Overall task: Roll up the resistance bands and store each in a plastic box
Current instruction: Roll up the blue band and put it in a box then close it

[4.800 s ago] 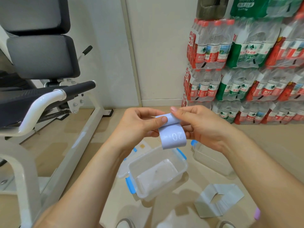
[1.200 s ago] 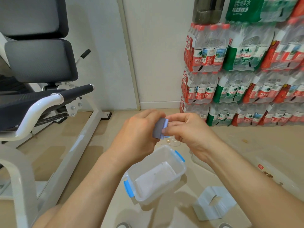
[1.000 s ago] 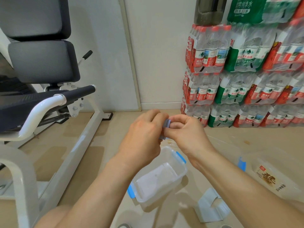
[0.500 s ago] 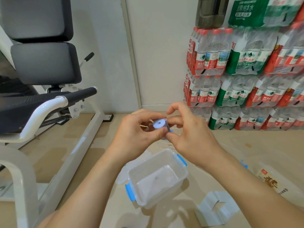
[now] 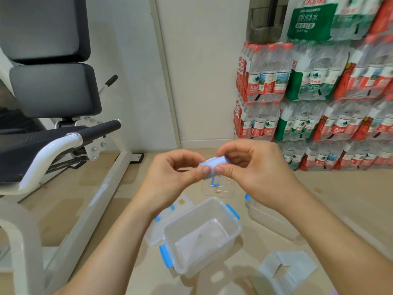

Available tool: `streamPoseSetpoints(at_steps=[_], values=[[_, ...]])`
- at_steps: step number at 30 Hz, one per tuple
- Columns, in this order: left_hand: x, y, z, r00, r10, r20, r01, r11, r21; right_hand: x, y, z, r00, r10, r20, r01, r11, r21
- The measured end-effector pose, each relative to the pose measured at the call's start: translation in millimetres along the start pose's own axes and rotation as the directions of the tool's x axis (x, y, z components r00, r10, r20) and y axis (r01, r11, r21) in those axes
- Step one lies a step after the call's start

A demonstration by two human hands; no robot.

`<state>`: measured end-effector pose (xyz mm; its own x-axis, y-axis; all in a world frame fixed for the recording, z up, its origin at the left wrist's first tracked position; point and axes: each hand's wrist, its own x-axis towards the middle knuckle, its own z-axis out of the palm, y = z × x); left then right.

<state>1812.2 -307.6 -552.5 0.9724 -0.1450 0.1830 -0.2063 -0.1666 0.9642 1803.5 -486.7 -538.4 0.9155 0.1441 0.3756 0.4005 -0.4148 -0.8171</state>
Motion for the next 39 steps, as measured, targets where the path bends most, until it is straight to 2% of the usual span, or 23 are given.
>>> streamPoseSetpoints(at_steps=[3,5,6,8,11,14,17,19,22,25,27,29,32,39], values=[[-2.7,0.6,0.3,0.995,-0.030,0.097,0.018,0.992,0.127,-3.5,-0.3,-0.2,0.991,-0.127,0.042,0.133,0.961,-0.242],[-3.4,0.1,3.8,0.997,-0.008,0.076,-0.001,0.992,0.123,-4.6,-1.6,1.5,0.986,-0.161,0.045,0.168,0.941,-0.295],[-3.6,-0.3,5.1,0.999,0.002,0.053,-0.007,0.995,0.097,-4.9,-2.8,2.3,0.989,-0.141,0.042,0.147,0.958,-0.246],[-4.9,-0.1,7.0,0.999,0.025,0.020,-0.025,1.000,-0.002,-4.0,-4.9,3.0,0.999,-0.029,0.034,0.029,1.000,-0.008],[-5.4,1.2,10.6,0.999,0.048,-0.012,-0.049,0.989,-0.138,-1.4,-1.8,5.2,0.993,0.119,0.026,-0.120,0.923,0.366],[-7.4,1.7,21.3,0.999,0.023,-0.028,-0.029,0.979,-0.203,-1.8,1.2,7.9,0.990,0.136,0.020,-0.131,0.887,0.444],[-9.2,-1.8,32.2,1.000,-0.021,0.006,0.022,0.977,-0.214,-2.3,2.2,6.5,0.990,0.140,0.020,-0.135,0.892,0.431],[-9.1,-4.0,35.9,0.999,-0.042,0.027,0.045,0.993,-0.110,-0.2,6.6,4.1,0.989,0.149,0.019,-0.146,0.930,0.338],[-5.9,-2.5,31.0,0.999,-0.009,-0.031,0.010,1.000,0.023,2.0,11.5,-3.2,0.986,0.160,0.037,-0.165,0.961,0.221],[-4.6,4.6,24.5,0.999,0.049,0.019,-0.048,0.997,-0.067,0.5,10.7,-8.0,0.988,0.131,0.087,-0.144,0.975,0.168],[-5.6,6.7,25.5,0.997,0.059,0.048,-0.056,0.997,-0.057,-1.6,9.2,-7.4,0.988,0.116,0.100,-0.128,0.984,0.128],[-7.2,6.5,28.8,0.998,0.067,0.020,-0.067,0.998,-0.021,-3.1,8.5,-6.5,0.989,0.107,0.104,-0.118,0.987,0.110],[-7.3,4.9,31.2,0.997,0.052,-0.061,-0.056,0.996,-0.063,-4.2,7.3,-8.8,0.987,0.113,0.112,-0.129,0.981,0.145],[-7.2,5.2,31.2,0.989,-0.005,-0.148,-0.042,0.948,-0.316,-7.8,4.9,-21.1,0.981,0.122,0.153,-0.160,0.950,0.268]])
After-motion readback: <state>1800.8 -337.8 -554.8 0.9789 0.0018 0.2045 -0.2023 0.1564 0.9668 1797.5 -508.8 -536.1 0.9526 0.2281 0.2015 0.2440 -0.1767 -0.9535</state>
